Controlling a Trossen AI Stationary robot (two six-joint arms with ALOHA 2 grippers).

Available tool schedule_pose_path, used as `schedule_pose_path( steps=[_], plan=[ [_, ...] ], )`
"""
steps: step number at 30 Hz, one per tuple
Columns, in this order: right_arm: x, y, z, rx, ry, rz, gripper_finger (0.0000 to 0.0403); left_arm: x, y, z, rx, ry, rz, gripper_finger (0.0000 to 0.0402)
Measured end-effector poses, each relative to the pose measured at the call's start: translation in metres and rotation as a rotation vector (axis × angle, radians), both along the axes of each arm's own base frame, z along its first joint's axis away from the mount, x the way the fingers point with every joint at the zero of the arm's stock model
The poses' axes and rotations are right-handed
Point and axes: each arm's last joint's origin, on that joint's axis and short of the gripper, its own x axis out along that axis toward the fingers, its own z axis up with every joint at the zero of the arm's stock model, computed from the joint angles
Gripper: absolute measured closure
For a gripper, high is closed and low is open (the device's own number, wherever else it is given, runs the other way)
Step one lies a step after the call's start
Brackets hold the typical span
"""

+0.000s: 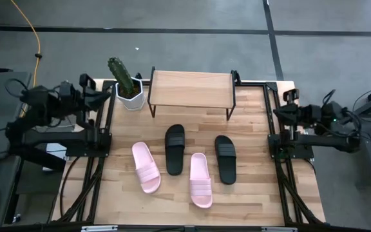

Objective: Pick and place slides into the shelf
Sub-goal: Put the right pink slipper on the shelf

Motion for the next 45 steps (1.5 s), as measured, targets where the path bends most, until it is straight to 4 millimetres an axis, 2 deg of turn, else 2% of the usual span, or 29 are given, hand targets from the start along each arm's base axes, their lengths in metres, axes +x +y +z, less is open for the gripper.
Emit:
schedule_pose_path(
  steps=[5, 11, 17, 24, 30, 36, 45],
  plan=[
    [0.012, -0.003, 0.032, 0.031, 0.106, -0.047, 0.0402, 0.024, 0.005, 0.035, 0.006, 0.129, -0.059, 0.0401],
    [0.026, -0.004, 0.073, 0.036, 0.187, -0.048, 0.0402, 0.046, 0.01, 0.068, 0.019, 0.169, -0.11, 0.0401],
    [0.041, -0.006, 0.111, 0.047, 0.307, -0.049, 0.0402, 0.056, 0.012, 0.086, 0.026, 0.161, -0.137, 0.0401],
    [0.061, -0.007, 0.147, 0.039, 0.422, -0.033, 0.0402, 0.057, 0.012, 0.091, -0.019, 0.141, -0.146, 0.0401],
    [0.087, -0.004, 0.16, 0.009, 0.536, -0.032, 0.0402, 0.057, 0.01, 0.091, -0.035, 0.138, -0.23, 0.0401],
    [0.115, 0.011, 0.163, -0.056, 0.575, -0.024, 0.0402, 0.058, 0.006, 0.09, -0.046, 0.15, -0.369, 0.0401],
    [0.136, 0.041, 0.163, -0.103, 0.603, 0.021, 0.0402, 0.062, -0.007, 0.09, -0.081, 0.153, -0.522, 0.0401]
  ],
)
